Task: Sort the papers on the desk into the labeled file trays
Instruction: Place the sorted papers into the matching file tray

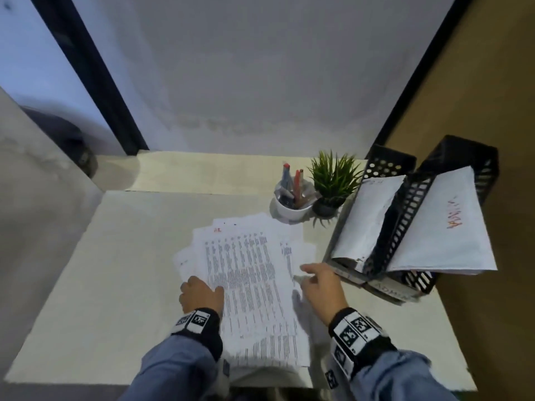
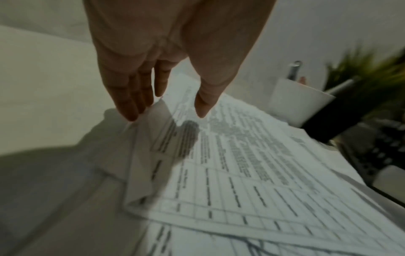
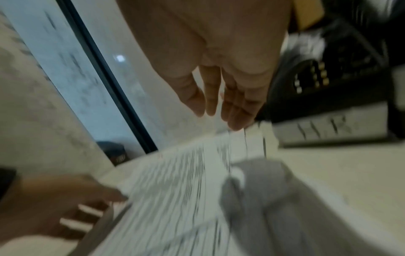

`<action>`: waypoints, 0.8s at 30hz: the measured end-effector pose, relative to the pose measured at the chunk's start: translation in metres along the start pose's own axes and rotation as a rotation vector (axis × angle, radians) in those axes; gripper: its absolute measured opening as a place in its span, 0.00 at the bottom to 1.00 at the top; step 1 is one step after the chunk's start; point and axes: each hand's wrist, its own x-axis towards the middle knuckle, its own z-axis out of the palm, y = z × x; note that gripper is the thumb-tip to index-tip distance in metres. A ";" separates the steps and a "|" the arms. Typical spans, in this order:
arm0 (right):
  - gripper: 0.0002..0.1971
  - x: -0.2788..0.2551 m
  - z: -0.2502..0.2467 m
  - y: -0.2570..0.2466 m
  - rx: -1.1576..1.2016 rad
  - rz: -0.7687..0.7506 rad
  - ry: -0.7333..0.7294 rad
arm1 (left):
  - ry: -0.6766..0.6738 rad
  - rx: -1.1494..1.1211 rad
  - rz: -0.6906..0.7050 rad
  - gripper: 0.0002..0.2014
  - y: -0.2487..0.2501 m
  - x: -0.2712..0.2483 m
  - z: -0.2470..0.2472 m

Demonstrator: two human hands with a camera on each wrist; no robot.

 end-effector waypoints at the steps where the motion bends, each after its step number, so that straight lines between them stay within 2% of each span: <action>1: 0.12 0.002 0.016 0.005 -0.018 0.068 -0.065 | 0.006 -0.020 -0.005 0.30 -0.004 0.003 0.000; 2: 0.09 0.003 0.028 0.009 -0.053 0.110 -0.115 | 0.009 -0.050 -0.005 0.31 -0.006 0.006 -0.001; 5: 0.22 0.007 0.054 0.015 -0.107 0.219 -0.104 | -0.024 -0.194 0.002 0.30 -0.010 0.014 -0.005; 8: 0.13 0.010 0.064 0.014 -0.037 0.309 -0.052 | -0.018 -0.253 0.074 0.20 -0.014 0.018 -0.010; 10: 0.23 0.012 0.065 0.014 0.021 0.384 -0.064 | 0.019 -0.269 0.139 0.18 -0.019 0.019 -0.014; 13: 0.21 0.015 0.059 0.011 0.042 0.376 -0.061 | 0.071 -0.282 0.272 0.10 -0.028 0.016 -0.022; 17: 0.23 0.016 0.057 0.015 0.156 0.370 0.008 | 0.079 -0.501 0.354 0.12 -0.040 0.014 -0.024; 20: 0.33 0.010 0.053 0.006 0.490 0.333 0.051 | -0.011 -0.589 0.351 0.23 -0.041 0.013 -0.024; 21: 0.33 0.009 0.051 0.001 0.579 0.305 0.051 | -0.075 -0.635 0.330 0.25 -0.039 0.012 -0.025; 24: 0.18 0.011 0.047 -0.005 0.710 0.311 0.032 | -0.264 -0.734 0.262 0.23 -0.032 0.011 -0.024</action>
